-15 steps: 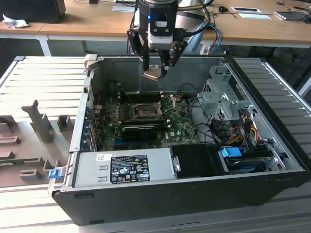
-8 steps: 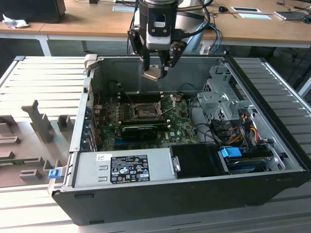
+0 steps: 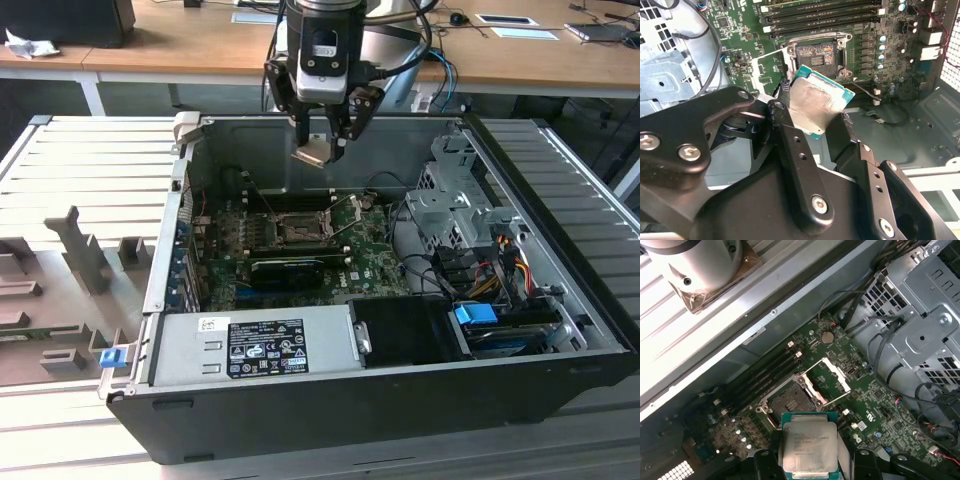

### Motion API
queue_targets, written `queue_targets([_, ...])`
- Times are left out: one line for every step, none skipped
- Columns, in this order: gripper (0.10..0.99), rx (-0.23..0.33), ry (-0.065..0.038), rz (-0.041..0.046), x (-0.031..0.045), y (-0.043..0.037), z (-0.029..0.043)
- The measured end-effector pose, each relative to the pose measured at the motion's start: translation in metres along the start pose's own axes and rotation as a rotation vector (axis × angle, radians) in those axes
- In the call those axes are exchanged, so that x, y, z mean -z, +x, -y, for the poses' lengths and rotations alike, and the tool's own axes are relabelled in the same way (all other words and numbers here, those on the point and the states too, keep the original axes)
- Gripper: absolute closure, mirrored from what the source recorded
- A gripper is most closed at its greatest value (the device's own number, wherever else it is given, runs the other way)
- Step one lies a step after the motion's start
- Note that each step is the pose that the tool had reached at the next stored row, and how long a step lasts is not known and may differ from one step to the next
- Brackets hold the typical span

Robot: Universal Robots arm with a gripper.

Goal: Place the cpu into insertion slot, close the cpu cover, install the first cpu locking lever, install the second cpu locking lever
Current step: 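Place the cpu into insertion slot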

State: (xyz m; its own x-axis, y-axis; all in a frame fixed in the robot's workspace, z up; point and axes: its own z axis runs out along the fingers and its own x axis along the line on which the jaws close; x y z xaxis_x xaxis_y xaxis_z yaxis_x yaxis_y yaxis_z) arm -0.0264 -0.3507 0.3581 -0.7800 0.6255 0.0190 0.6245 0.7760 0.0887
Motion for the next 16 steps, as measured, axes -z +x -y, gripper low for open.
queue_targets([0.561, -0.005, 0.000, 0.0004, -0.0001, 0.0000, 0.0000])
queue_targets([0.561, -0.011, 0.000, 0.0010, -0.0001, 0.0000, 0.0000])
queue_targets([0.561, -0.019, 0.000, 0.0017, -0.0003, 0.0000, 0.0000])
queue_targets([0.561, -0.023, 0.000, 0.0020, -0.0003, 0.0000, 0.0000])
queue_targets([0.561, -0.026, 0.000, 0.0023, -0.0004, 0.0000, 0.0000])
queue_targets([0.561, -0.031, -0.001, 0.0028, -0.0004, 0.0000, 0.0000])
queue_targets([0.561, -0.034, -0.001, 0.0030, -0.0005, 0.0000, 0.0000])
queue_targets([0.561, -0.037, -0.001, 0.0033, -0.0005, 0.0000, 0.0000])
queue_targets([0.561, -0.040, -0.001, 0.0036, -0.0006, 0.0000, 0.0001])
queue_targets([0.561, -0.043, -0.001, 0.0039, -0.0006, 0.0000, 0.0000])
queue_targets([0.561, -0.052, -0.001, 0.0046, -0.0008, 0.0000, 0.0001])
queue_targets([0.561, -0.055, -0.001, 0.0050, -0.0009, 0.0000, 0.0001])
queue_targets([0.561, -0.060, -0.001, 0.0054, -0.0010, 0.0000, 0.0001])
queue_targets([0.561, -0.067, -0.001, 0.0059, -0.0013, 0.0000, 0.0001])
queue_targets([0.561, -0.071, -0.001, 0.0063, -0.0014, 0.0000, 0.0001])
queue_targets([0.561, -0.075, -0.001, 0.0067, -0.0015, 0.0000, 0.0001])
